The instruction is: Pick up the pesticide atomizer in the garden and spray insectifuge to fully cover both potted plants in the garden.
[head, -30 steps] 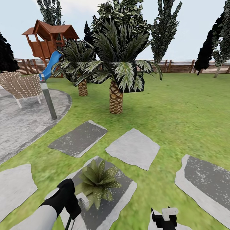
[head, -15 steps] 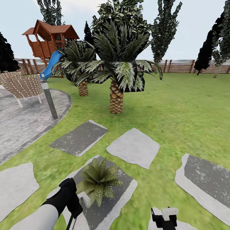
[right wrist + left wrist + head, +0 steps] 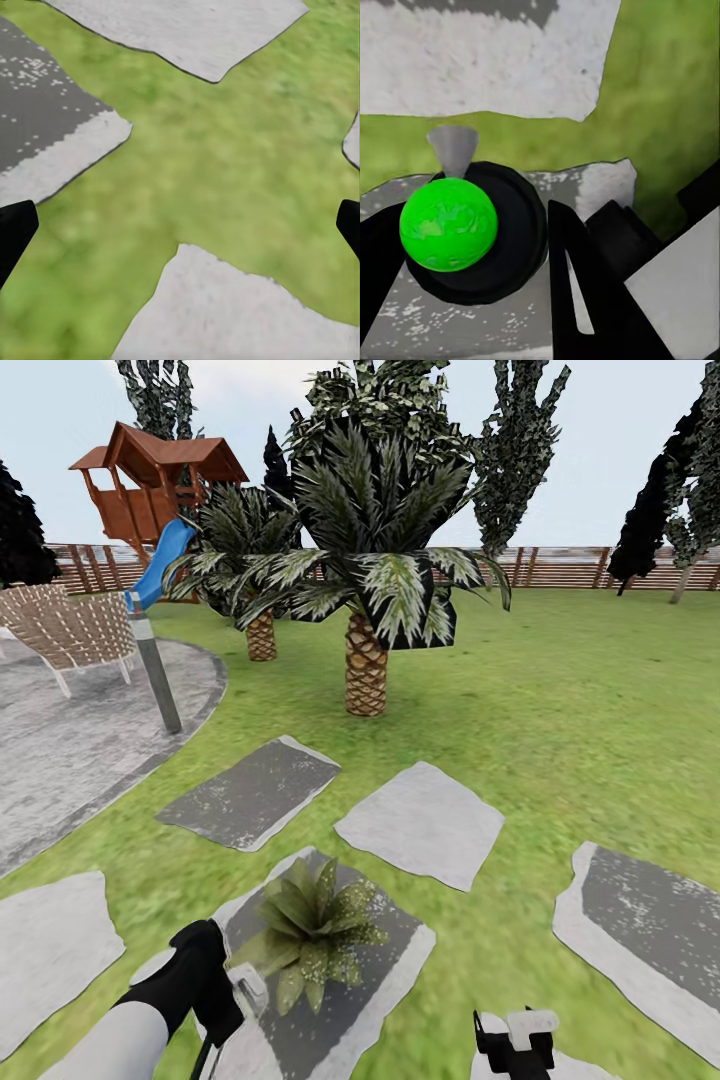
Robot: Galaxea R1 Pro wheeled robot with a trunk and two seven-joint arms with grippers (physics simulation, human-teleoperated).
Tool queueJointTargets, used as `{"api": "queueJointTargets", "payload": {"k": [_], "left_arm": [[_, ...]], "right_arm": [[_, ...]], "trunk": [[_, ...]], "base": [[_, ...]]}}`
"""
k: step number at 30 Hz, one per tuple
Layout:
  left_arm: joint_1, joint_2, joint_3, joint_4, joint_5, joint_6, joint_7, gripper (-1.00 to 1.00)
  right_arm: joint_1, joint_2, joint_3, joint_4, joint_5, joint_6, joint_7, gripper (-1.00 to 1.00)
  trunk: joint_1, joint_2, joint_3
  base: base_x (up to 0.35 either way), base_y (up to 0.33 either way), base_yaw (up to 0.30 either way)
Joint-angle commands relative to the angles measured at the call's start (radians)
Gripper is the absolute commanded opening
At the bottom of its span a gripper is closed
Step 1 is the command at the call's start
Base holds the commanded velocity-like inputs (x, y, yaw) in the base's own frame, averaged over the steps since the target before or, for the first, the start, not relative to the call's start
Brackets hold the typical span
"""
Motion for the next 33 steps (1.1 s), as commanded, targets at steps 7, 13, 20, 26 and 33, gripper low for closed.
{"api": "queueJointTargets", "payload": {"k": [7,13,20,26,33], "left_arm": [[-0.029,-0.030,-0.003,-0.018,-0.006,0.016,-0.010,-1.00],[-0.059,-0.038,-0.012,-0.072,-0.013,0.023,-0.033,-1.00],[-0.054,-0.002,-0.024,-0.066,-0.061,0.008,-0.112,-1.00],[-0.050,0.005,-0.023,-0.057,-0.059,0.005,-0.118,-1.00],[-0.052,0.006,-0.024,-0.057,-0.070,0.009,-0.117,-1.00]], "right_arm": [[0.000,0.000,-0.004,0.001,0.011,-0.003,-0.006,1.00],[0.000,0.000,-0.004,0.001,0.011,-0.003,-0.005,1.00],[0.000,0.000,-0.004,0.001,0.011,-0.003,-0.005,1.00],[-0.001,0.000,-0.004,0.002,0.011,-0.003,-0.005,1.00],[-0.001,0.000,-0.004,0.001,0.010,-0.003,-0.005,1.00]], "trunk": [[0.000,0.000,-0.001],[0.000,0.000,-0.001],[0.000,0.000,-0.001],[0.000,0.000,-0.001],[0.000,0.000,-0.001]], "base": [[0.144,0.086,0.000],[0.041,0.029,0.000],[0.001,0.000,0.000],[0.000,0.000,0.000],[0.000,0.000,0.000]]}}
